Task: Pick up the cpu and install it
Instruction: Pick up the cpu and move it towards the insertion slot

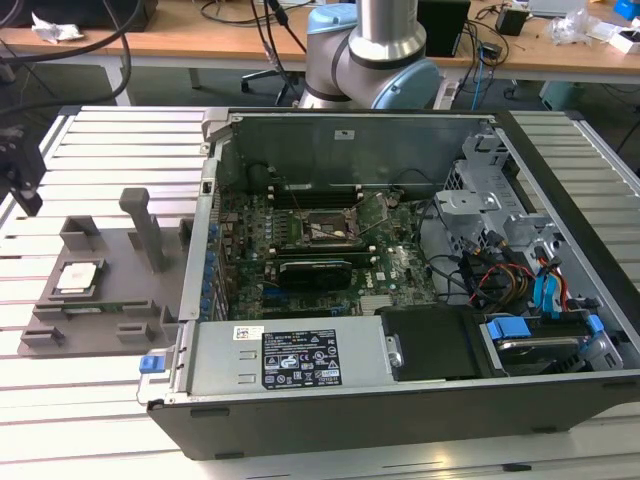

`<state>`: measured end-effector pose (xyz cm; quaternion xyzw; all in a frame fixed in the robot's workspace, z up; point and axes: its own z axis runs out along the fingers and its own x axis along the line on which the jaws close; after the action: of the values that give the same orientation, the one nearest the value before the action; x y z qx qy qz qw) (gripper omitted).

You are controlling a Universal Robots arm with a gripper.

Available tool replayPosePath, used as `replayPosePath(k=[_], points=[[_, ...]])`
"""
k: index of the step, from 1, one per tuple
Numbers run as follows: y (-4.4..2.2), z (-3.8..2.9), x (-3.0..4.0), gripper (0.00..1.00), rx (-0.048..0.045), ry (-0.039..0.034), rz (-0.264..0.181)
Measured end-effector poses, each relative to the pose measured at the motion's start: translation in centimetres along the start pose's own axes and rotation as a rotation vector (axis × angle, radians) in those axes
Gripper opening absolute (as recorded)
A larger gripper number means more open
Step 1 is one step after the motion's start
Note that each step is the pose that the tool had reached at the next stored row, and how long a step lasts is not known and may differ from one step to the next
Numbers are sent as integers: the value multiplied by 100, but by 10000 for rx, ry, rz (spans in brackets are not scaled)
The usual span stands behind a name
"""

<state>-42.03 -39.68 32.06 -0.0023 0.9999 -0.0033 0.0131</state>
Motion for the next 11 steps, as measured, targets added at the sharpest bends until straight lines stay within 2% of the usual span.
replayPosePath(k=[11], points=[[0, 54, 1, 66, 0, 1, -7]])
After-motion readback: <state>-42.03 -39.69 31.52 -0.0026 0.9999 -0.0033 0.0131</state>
